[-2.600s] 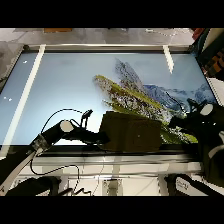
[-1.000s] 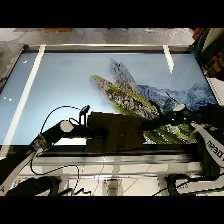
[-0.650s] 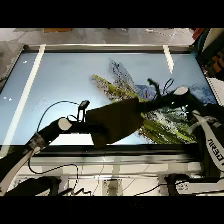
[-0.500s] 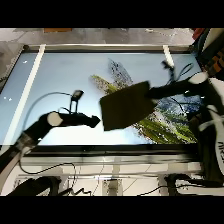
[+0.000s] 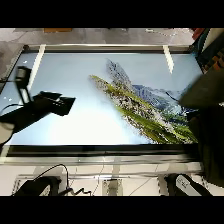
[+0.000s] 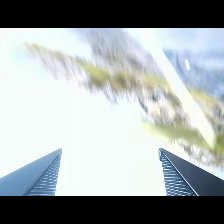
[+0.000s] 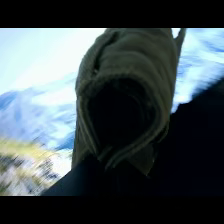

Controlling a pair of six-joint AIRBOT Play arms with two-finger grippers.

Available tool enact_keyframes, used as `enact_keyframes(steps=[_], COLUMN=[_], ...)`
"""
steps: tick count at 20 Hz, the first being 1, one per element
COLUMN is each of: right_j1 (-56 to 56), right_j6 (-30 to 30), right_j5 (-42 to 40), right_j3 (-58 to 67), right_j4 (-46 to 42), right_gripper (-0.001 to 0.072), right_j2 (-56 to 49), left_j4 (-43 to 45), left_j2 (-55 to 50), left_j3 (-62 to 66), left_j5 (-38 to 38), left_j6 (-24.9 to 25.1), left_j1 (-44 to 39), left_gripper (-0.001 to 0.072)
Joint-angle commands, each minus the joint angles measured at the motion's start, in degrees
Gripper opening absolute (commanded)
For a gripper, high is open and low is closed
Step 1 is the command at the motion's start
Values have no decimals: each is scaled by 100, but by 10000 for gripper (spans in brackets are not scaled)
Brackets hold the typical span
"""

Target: Fold the clothes and pants, and hang the long-sleeved shirts on hangers.

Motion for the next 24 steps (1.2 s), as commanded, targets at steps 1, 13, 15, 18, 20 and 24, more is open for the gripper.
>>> enact_keyframes(steps=[1,13,15,18,20,24], right_j1=[-1436,-2968,-2918,-2131,-1167,1045], right_j6=[1698,1792,1340,11,-96,-133], right_j5=[774,1464,1257,1054,1117,999], right_j3=[55,-7,-94,-328,-343,-343], right_j4=[-1152,-1010,-229,938,688,-107], right_gripper=[38,459,129,39,38,38], right_j2=[573,610,610,568,450,240], left_j4=[90,87,90,87,90,87], left_j2=[608,647,647,647,647,647], left_j3=[22,17,17,15,15,15], left_j5=[11,9,7,9,9,9], left_j6=[2,0,0,0,0,0], left_j1=[120,120,120,120,120,120], left_gripper=[698,699,699,699,698,698])
